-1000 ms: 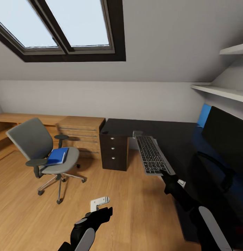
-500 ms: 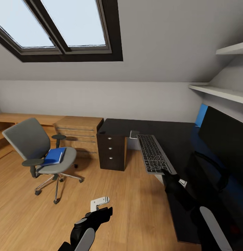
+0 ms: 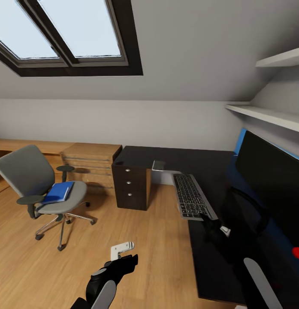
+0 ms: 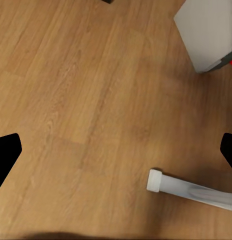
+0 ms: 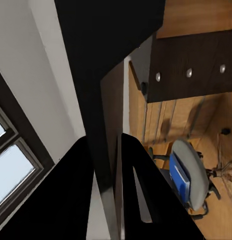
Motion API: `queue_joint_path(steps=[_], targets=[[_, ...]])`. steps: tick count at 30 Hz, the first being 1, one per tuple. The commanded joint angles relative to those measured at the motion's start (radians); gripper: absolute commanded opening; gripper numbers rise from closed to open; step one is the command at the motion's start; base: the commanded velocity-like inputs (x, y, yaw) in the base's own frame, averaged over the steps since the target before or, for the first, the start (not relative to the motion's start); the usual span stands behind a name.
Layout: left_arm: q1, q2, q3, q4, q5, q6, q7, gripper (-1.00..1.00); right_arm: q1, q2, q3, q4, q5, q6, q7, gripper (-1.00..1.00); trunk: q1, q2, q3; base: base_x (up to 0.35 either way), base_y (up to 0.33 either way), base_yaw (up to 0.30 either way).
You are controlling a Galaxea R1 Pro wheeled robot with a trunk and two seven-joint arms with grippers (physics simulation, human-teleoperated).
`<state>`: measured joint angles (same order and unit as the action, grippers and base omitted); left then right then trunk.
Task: In the bedroom, organize the workspace by keeping the computer under the desk, ensuring the monitor is on the desk, placing the keyboard on the desk next to the monitor, placing the mouse on the desk next to the keyboard, moving the folder from the swivel chair onto the desk next to the mouse, stacking the notebook on top of the folder with the pen on top of the notebook, and positioning the swivel chair next to the desk.
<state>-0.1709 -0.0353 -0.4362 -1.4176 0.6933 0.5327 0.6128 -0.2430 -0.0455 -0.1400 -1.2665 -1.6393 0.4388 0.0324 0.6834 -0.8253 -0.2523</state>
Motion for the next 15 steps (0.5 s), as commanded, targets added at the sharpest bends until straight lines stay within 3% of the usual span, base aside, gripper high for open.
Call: queue_joint_path(steps=[1,5,8,9,15], targets=[[-0.001,0.0,-0.001,-0.001,0.01,0.002,0.009,1.0,-0.001,0.0,0.0,0.005,-0.013,-0.011,0.006,-1.0,0.0,-0.001,-0.001,0.0,-0.289,0.0],[-0.001,0.0,-0.001,-0.001,0.011,0.004,0.009,1.0,-0.001,0.0,0.002,0.014,0.021,-0.073,0.006,-1.0,0.0,-0.001,-0.001,0.0,-0.264,0.0],[-0.001,0.001,0.002,-0.001,0.011,0.005,0.008,1.0,-0.002,0.0,0.002,0.015,0.111,-0.115,0.006,-1.0,0.0,-0.001,-0.001,0.0,-0.097,0.0],[-0.001,0.011,0.007,-0.001,0.011,0.005,0.007,1.0,-0.004,0.0,0.002,0.018,0.178,-0.127,0.005,-1.0,0.0,-0.001,-0.001,0.0,-0.012,0.0],[-0.001,0.017,0.008,-0.001,0.011,0.003,0.008,1.0,-0.01,-0.003,0.002,0.097,0.198,-0.13,0.004,-1.0,0.0,-0.001,-0.001,0.0,-0.023,0.0]])
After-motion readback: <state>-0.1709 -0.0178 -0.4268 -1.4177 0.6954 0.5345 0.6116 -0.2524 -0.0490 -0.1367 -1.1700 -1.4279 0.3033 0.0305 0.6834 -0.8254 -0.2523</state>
